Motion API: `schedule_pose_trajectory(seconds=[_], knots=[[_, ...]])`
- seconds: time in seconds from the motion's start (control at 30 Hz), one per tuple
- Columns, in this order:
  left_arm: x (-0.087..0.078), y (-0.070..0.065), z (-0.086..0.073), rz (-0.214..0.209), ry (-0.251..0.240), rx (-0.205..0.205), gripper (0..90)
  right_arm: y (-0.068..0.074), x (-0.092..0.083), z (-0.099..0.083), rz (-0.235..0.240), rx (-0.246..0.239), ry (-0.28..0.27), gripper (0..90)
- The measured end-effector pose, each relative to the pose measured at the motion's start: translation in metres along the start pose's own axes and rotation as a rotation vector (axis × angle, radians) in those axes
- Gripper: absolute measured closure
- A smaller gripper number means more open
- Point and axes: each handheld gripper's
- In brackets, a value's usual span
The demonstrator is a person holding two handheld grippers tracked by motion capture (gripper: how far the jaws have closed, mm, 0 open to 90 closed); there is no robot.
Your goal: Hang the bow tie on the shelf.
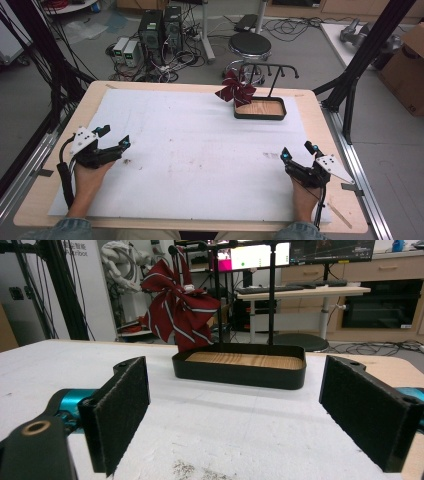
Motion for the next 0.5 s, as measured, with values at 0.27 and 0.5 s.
schedule_pose_trajectory(seconds=[0.27,0.5], knots=[[0.0001,-0.0013,-0.0084,0.02,0.042,-0.011,20.0,-0.0001,0.0001,0.0001,0.0,-0.002,-0.002,11.8],[0.0006,-0.0006,-0.0099,0.024,0.049,-0.006,19.9,0.0,0.0001,0.0,0.001,-0.005,-0.002,11.8]])
Point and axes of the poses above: each handheld gripper's, and its own axes: x roughly forward along the jaws, z roughly out of its top, y roughly to its left, and after that the axes turned 8 degrees about -x, right-handed
